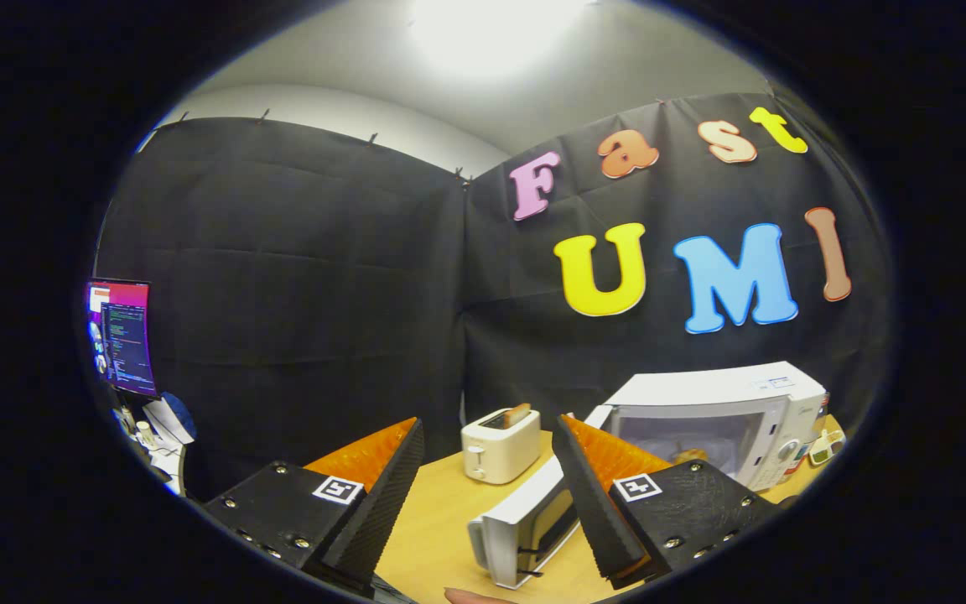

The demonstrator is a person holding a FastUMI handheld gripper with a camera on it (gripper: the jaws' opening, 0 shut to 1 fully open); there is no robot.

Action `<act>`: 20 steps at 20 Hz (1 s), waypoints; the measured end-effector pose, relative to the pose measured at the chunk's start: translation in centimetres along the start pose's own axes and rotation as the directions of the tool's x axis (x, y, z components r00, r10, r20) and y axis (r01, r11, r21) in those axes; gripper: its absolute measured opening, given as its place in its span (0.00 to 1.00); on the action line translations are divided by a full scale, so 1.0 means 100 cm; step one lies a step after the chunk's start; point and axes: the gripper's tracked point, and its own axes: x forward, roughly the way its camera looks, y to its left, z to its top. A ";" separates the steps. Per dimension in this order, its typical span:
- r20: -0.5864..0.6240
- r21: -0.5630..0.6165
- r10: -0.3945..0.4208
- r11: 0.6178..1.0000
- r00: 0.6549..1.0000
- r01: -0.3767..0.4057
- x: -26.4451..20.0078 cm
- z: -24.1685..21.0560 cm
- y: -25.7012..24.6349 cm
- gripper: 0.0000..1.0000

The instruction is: Open the microwave, put the food inside, and close the microwave door.

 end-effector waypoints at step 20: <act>-0.262 -0.165 -0.098 0.985 0.960 0.056 0.051 -0.204 0.004 0.01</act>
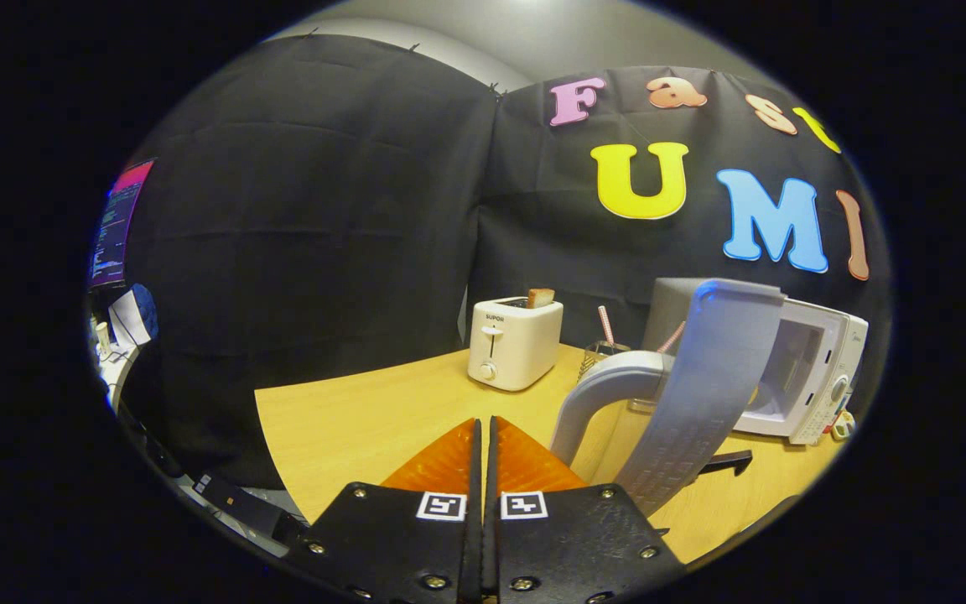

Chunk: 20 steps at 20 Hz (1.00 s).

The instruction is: Open the microwave, put the food inside, and close the microwave door.

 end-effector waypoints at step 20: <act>-0.021 0.137 -0.554 0.823 0.832 0.552 -0.046 -0.007 -0.314 0.01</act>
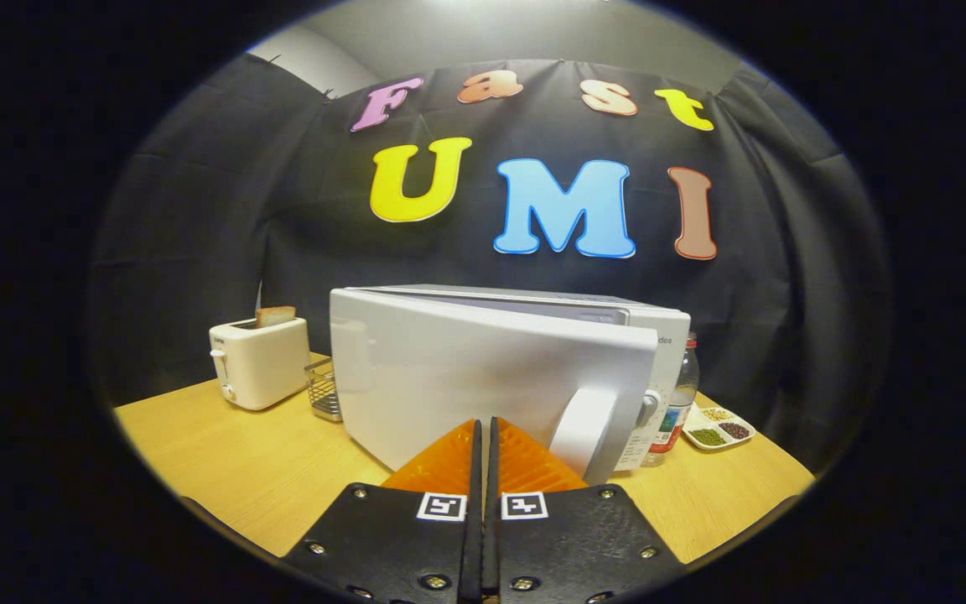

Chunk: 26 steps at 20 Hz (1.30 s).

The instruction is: Open the microwave, put the food inside, and close the microwave door.

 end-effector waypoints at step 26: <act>-0.008 0.013 -0.195 0.981 0.981 0.196 0.063 0.038 -0.042 0.01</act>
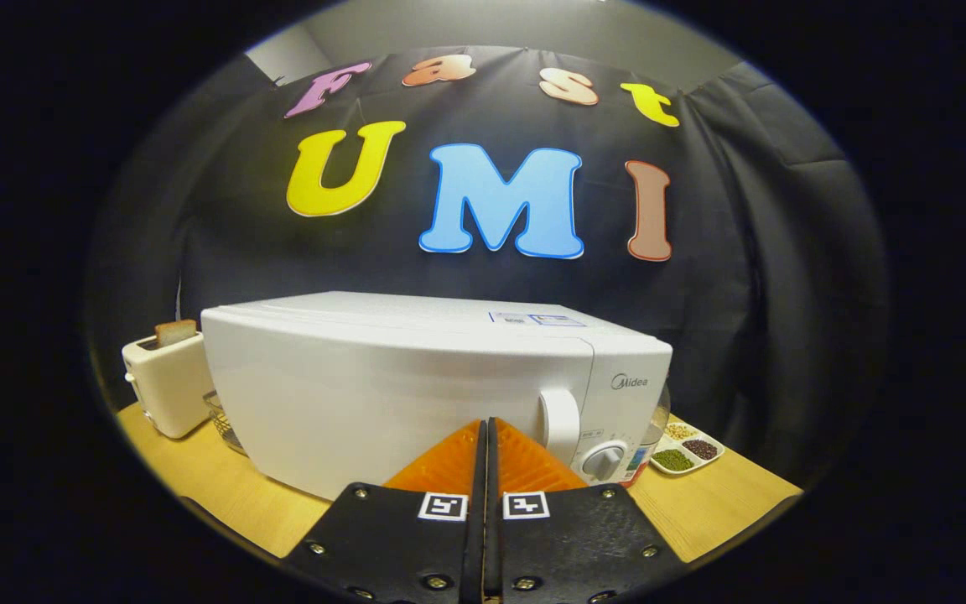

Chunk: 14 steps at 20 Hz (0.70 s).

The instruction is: Open the microwave, put the food inside, and close the microwave door.

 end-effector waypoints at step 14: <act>0.227 0.008 0.097 0.995 0.969 -0.101 -0.204 0.170 0.014 0.40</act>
